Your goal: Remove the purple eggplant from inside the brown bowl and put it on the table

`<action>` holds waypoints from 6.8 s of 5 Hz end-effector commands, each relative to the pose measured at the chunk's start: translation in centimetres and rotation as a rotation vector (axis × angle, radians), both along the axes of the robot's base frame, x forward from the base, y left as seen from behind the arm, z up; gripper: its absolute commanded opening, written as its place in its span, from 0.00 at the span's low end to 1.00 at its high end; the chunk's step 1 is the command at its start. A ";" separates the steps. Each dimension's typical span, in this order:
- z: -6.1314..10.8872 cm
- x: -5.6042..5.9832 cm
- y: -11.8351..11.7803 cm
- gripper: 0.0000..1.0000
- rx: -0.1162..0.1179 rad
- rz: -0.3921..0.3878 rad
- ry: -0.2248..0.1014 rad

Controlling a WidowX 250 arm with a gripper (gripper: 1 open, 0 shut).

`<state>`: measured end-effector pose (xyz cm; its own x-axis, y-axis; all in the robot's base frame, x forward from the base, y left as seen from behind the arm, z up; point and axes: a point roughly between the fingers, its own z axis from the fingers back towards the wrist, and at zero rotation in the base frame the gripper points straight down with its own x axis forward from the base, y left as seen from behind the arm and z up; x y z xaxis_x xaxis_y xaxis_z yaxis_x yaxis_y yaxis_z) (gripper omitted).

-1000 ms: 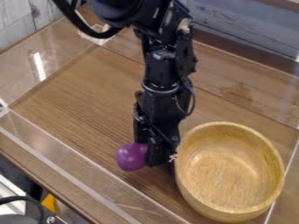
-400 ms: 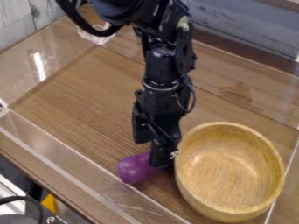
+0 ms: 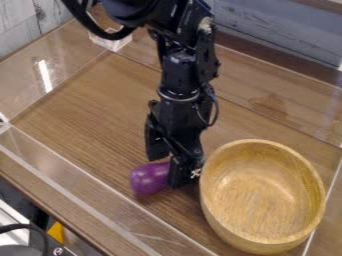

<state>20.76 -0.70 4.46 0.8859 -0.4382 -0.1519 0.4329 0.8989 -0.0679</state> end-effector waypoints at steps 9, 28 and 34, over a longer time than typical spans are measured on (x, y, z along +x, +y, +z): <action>1.6 0.5 1.2 0.00 0.026 0.074 -0.023; 1.1 -0.8 3.1 0.00 0.062 0.221 0.039; 0.7 0.1 3.7 0.00 0.089 0.273 0.037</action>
